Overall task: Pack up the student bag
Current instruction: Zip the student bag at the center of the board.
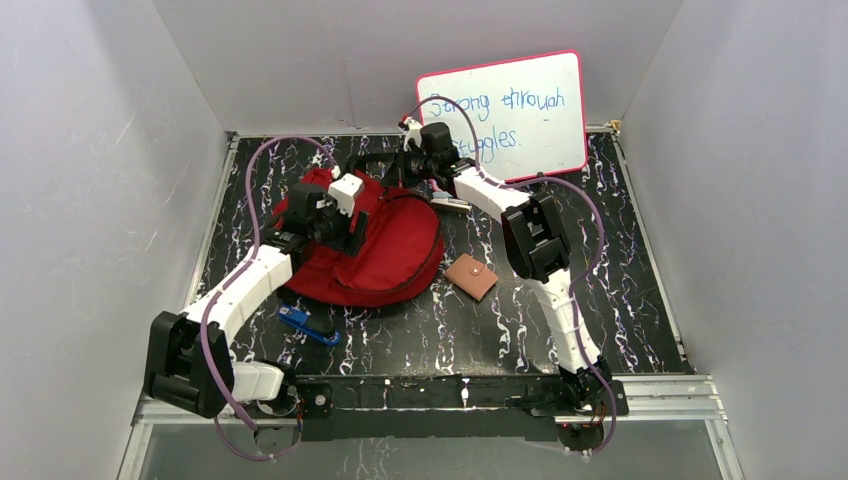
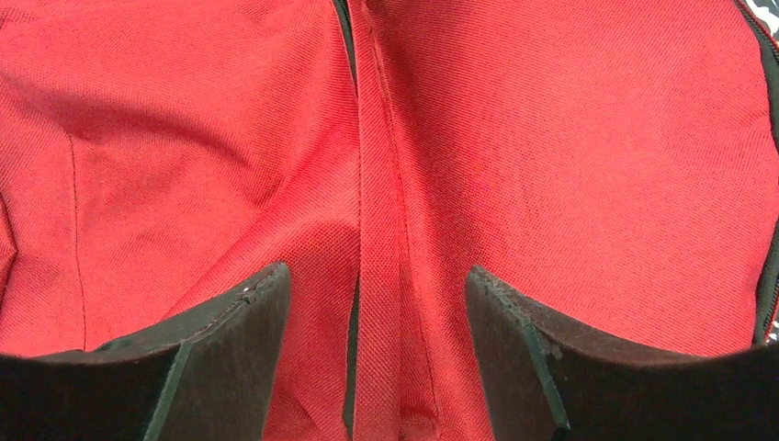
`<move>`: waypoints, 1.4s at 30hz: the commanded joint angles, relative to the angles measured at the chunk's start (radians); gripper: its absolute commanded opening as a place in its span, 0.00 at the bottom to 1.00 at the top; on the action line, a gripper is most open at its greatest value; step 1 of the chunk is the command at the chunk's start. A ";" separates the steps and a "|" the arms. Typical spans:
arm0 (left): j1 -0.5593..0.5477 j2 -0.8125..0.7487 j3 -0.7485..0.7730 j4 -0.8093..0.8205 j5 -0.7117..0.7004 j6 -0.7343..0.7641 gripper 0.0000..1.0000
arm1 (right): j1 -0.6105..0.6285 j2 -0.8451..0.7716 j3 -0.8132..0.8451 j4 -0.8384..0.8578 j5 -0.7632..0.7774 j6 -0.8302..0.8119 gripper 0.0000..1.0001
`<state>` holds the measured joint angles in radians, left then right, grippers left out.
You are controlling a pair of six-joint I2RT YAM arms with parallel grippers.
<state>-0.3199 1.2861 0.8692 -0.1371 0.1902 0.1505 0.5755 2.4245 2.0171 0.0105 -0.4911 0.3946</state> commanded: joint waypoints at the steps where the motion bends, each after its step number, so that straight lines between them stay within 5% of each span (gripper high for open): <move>1: -0.013 0.004 0.020 0.051 0.014 0.042 0.67 | -0.005 -0.070 0.013 0.040 -0.022 0.009 0.00; 14: -0.056 0.047 0.009 0.006 -0.144 0.134 0.52 | -0.006 -0.068 0.025 0.028 -0.017 -0.002 0.00; 25: -0.056 -0.070 -0.060 -0.075 -0.170 0.089 0.00 | -0.007 -0.036 0.069 0.041 0.000 -0.004 0.01; 35: -0.056 -0.178 -0.124 -0.110 -0.164 0.032 0.00 | -0.007 0.029 0.112 0.025 0.033 -0.035 0.02; 42: -0.056 -0.178 -0.104 -0.099 -0.169 0.012 0.00 | -0.010 -0.042 0.091 -0.005 0.024 -0.061 0.22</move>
<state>-0.3706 1.1439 0.7597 -0.1883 0.0319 0.1867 0.5953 2.4447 2.0796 -0.0139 -0.5053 0.3790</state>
